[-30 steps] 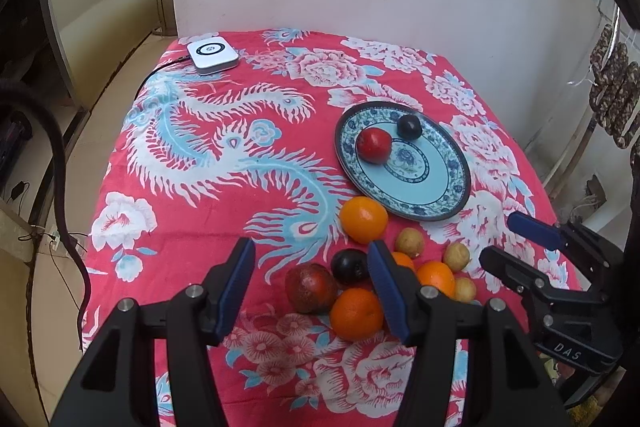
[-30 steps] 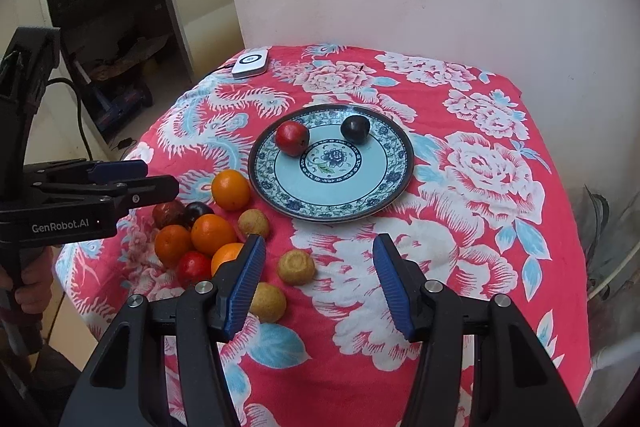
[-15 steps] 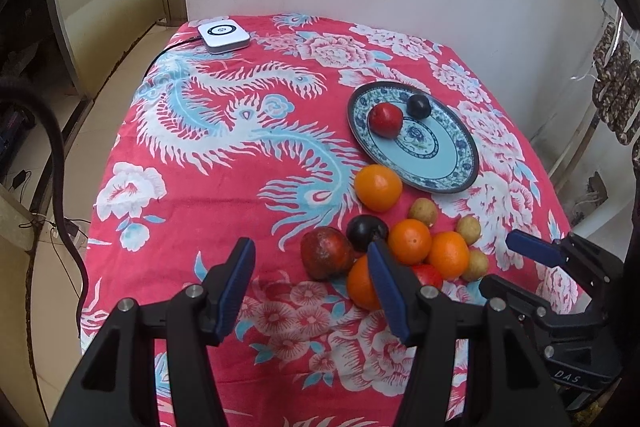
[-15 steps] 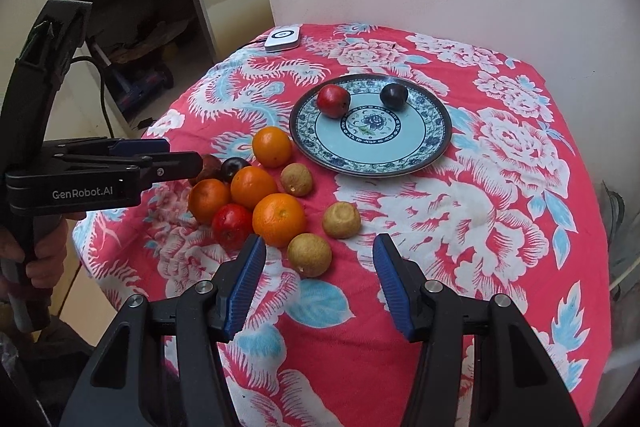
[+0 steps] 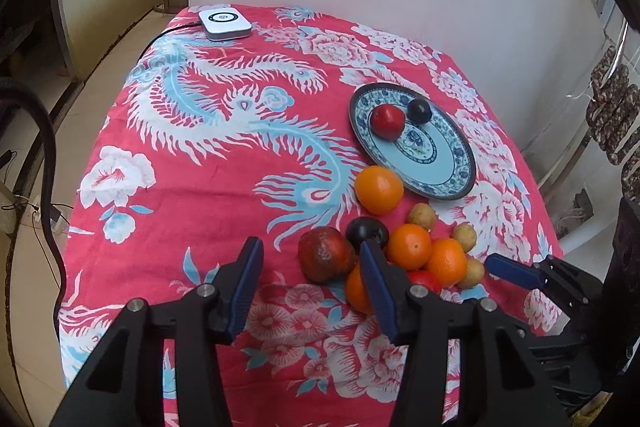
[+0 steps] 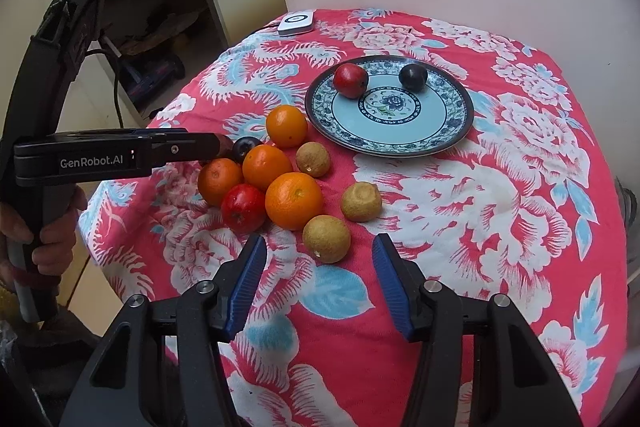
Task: Organize fruits
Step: 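Grasp the dark red pomegranate with the left tool while the right tool grasps a brown kiwi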
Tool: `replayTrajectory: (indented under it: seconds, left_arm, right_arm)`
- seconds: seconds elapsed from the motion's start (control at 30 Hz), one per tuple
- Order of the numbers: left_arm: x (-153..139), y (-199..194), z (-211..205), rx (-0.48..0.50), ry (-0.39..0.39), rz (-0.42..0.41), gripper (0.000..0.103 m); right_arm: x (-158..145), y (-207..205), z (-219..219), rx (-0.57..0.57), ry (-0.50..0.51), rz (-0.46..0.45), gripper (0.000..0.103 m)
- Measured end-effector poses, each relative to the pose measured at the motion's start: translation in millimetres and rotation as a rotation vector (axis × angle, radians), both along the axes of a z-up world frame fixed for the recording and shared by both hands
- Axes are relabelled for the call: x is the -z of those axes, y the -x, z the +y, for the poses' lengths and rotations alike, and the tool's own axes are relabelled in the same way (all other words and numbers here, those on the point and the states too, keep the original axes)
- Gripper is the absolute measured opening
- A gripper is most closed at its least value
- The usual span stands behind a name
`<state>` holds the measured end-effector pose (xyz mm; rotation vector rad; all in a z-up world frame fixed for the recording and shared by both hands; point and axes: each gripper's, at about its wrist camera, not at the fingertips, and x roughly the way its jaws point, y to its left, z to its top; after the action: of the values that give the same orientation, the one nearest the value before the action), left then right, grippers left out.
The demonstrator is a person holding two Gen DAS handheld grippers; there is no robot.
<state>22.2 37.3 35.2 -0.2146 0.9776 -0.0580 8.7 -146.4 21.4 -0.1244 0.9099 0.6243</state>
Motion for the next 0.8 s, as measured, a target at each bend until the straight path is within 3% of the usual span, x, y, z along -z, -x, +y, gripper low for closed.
replayTrajectory:
  seconds: [0.13,0.8]
  left_arm:
    - [0.3,0.1,1.5,-0.001,0.001,-0.005,0.049]
    - [7.4,-5.4,-1.3,0.02,0.026,-0.001,0.049]
  right_arm:
    - [2.2,-2.2,-1.7,0.007,0.002,0.005,0.043]
    - [8.5,-8.8,-1.1,0.007,0.015,0.011,0.035]
